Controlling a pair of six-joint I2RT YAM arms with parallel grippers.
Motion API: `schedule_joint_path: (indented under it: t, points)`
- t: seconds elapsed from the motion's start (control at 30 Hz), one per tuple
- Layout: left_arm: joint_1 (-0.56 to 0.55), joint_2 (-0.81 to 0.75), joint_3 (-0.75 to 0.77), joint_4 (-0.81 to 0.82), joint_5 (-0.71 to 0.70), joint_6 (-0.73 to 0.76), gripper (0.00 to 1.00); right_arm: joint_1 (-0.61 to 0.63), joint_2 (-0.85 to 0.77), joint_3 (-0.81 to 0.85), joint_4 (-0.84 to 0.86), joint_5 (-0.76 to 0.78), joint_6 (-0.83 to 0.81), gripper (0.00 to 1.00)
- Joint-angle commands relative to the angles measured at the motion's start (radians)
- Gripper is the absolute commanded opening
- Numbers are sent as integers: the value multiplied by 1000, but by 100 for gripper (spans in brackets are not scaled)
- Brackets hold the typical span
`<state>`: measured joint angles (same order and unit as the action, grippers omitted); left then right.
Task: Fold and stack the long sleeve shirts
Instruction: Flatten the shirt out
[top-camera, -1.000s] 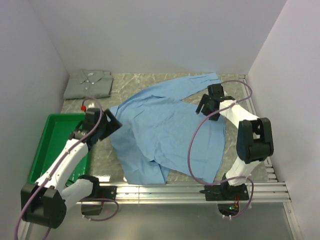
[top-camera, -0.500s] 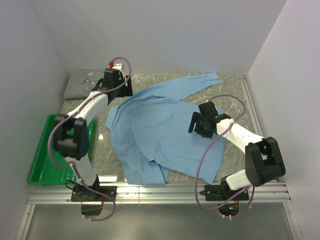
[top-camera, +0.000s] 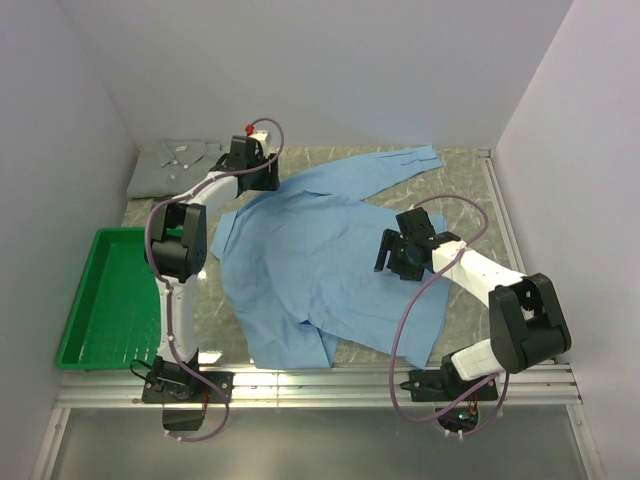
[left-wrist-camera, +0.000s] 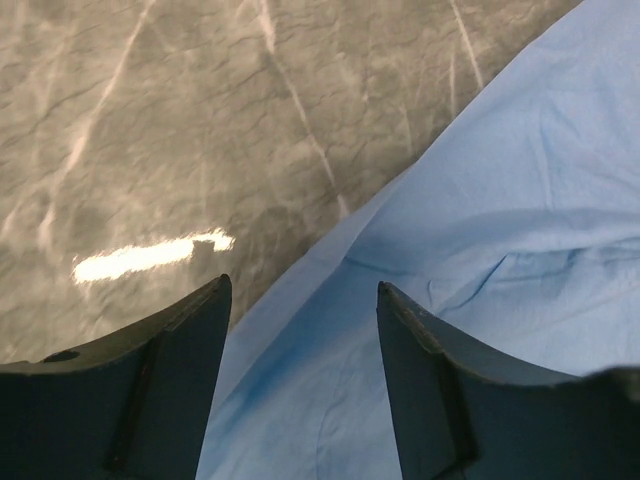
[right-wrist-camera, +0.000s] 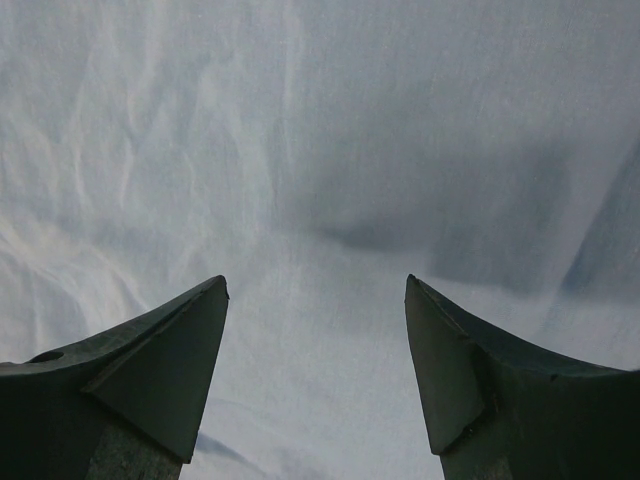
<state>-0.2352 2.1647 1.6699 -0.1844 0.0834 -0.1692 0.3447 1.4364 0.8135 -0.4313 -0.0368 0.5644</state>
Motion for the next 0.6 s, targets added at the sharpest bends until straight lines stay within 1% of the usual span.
schedule_joint_path:
  t: [0.0, 0.2, 0.3, 0.33, 0.4, 0.43, 0.47, 0.57]
  points:
    - [-6, 40, 76, 68, 78, 4, 65, 7, -8, -7, 16, 2, 3, 79]
    - [-9, 130, 134, 63, 90, -3, 58, 7, 5, -5, 16, -5, 5, 79]
    - [-10, 155, 151, 74, 90, -10, 53, 8, 13, -7, 19, -2, 5, 78]
    - [-10, 158, 149, 79, 90, -12, 48, 7, 16, -7, 16, 0, 6, 78]
    - [-10, 162, 148, 91, 85, -15, 42, 7, 24, -5, 11, 5, 5, 78]
    - [-9, 164, 151, 100, 70, -16, 37, 7, 27, -5, 9, 12, 5, 78]
    - [-7, 165, 154, 103, 59, -19, 34, 7, 27, -5, 8, 15, 6, 78]
    - [14, 167, 163, 123, 44, -64, 23, 5, 36, -7, -3, 35, 9, 78]
